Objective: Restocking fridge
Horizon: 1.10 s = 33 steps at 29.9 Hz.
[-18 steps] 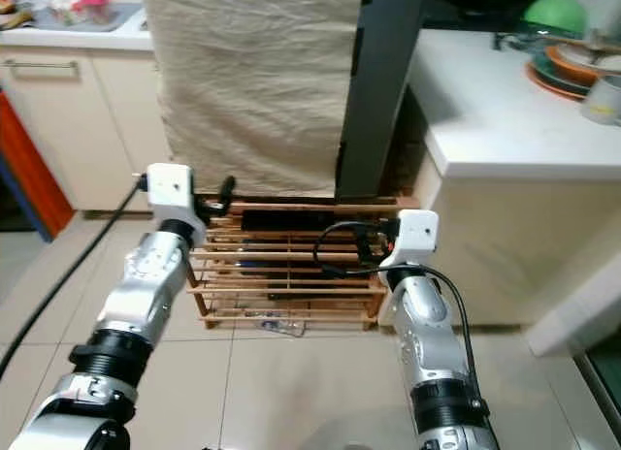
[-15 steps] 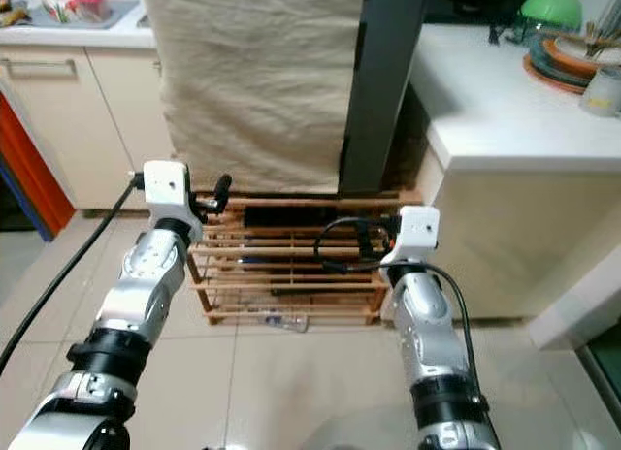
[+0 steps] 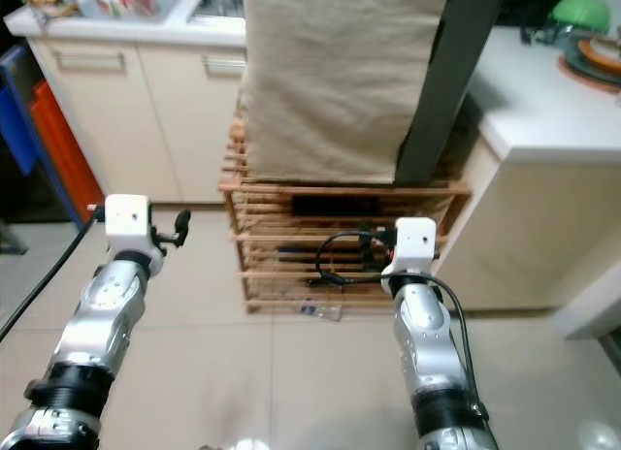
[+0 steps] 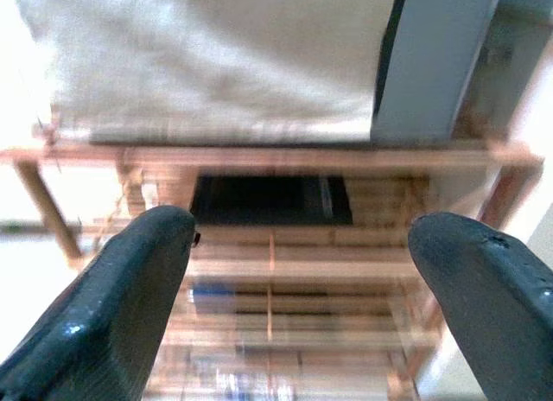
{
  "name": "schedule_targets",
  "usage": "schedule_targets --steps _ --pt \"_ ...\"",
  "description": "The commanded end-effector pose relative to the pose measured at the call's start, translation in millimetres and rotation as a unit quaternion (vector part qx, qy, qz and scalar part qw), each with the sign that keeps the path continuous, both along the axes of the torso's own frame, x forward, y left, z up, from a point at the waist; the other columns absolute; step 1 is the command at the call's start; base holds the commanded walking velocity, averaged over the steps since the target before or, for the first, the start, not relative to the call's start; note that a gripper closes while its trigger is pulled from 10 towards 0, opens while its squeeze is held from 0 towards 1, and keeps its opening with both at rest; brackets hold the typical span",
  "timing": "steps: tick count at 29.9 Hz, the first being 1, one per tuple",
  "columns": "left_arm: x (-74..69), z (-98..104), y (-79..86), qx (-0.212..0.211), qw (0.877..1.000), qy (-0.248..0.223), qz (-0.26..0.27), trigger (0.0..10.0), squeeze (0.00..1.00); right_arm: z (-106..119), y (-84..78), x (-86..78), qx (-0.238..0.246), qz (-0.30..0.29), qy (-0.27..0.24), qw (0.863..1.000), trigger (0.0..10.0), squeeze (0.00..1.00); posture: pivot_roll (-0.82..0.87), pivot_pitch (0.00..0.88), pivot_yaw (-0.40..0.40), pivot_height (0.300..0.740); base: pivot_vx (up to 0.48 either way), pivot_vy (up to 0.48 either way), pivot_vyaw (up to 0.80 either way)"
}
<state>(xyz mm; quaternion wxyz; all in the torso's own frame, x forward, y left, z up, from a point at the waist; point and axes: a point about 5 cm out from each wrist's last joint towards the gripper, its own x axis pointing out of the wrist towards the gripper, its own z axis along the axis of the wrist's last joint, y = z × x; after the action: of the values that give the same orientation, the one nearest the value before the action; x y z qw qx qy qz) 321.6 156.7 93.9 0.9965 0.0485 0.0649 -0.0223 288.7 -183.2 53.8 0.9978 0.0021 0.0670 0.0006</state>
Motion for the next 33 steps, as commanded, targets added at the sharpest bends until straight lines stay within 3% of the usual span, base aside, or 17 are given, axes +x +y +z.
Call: schedule_targets --steps 1,12,22,28,33 --pt "2.8 11 -2.4 0.005 1.000 -0.022 -0.017 10.0 0.00 10 6.1 2.7 -0.002 0.016 -0.030 0.999 10.0 0.00 -0.07 0.000 0.005 0.740 0.000 0.000 0.00" --pt "10.7 16 -10.0 0.006 0.999 -0.020 -0.024 10.0 0.00 10 9.6 -7.6 -0.013 0.049 -0.043 0.998 10.0 0.00 -0.09 0.000 0.024 0.740 0.395 0.000 0.00" --pt "10.4 14 -16.6 0.003 0.999 -0.019 -0.034 10.0 0.00 9 8.7 -6.0 -0.015 0.046 -0.042 0.998 10.0 0.00 -0.09 0.000 0.021 0.740 0.435 0.000 0.00" --pt "17.1 23 -22.3 0.012 0.998 -0.035 -0.045 10.0 0.00 14 12.9 1.4 -0.007 0.048 -0.048 0.998 10.0 0.00 -0.07 0.000 -0.006 0.740 0.309 0.362 0.00" --pt "16.7 29 -17.4 -0.007 0.998 -0.051 -0.034 10.0 0.00 13 4.3 3.6 0.015 0.018 -0.040 0.999 10.0 0.00 -0.06 0.000 -0.018 0.740 0.254 0.406 0.00"
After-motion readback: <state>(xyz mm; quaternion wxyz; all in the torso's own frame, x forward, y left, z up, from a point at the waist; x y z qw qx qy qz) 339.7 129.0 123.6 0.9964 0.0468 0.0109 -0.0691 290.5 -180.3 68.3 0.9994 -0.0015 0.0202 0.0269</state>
